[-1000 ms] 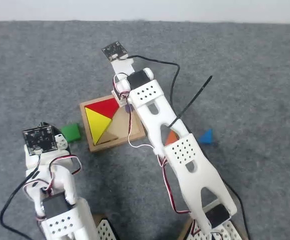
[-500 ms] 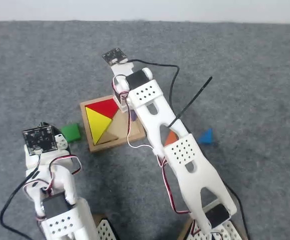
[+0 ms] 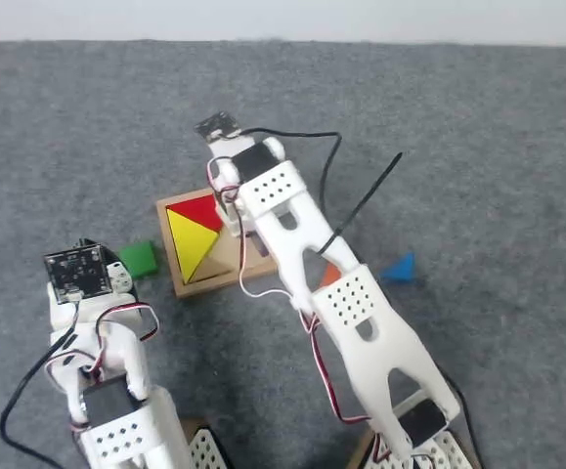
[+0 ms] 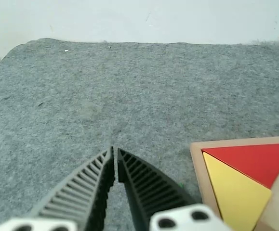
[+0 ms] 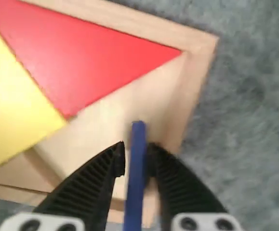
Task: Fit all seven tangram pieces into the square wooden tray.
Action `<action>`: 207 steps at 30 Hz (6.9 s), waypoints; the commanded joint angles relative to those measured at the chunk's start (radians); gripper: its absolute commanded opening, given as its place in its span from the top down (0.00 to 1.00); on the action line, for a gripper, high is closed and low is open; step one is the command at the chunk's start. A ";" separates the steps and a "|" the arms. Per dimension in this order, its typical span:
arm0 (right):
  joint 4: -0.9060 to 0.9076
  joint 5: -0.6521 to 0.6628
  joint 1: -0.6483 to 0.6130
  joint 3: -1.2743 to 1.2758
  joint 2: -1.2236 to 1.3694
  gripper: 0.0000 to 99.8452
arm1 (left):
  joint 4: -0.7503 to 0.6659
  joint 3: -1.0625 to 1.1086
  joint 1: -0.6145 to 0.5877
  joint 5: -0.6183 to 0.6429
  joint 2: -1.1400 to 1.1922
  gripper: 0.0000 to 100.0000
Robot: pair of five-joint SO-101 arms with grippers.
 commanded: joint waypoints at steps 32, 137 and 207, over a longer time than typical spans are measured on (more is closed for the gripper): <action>0.038 0.109 -0.002 -0.035 -0.139 0.99 | 0.005 -0.013 -0.005 -0.009 -0.021 0.99; -0.800 0.249 0.240 2.398 -2.101 0.96 | 0.130 -0.710 0.083 0.049 1.349 0.80; -0.792 0.259 0.234 2.398 -2.111 0.96 | 0.562 -1.610 -0.008 0.359 2.268 0.85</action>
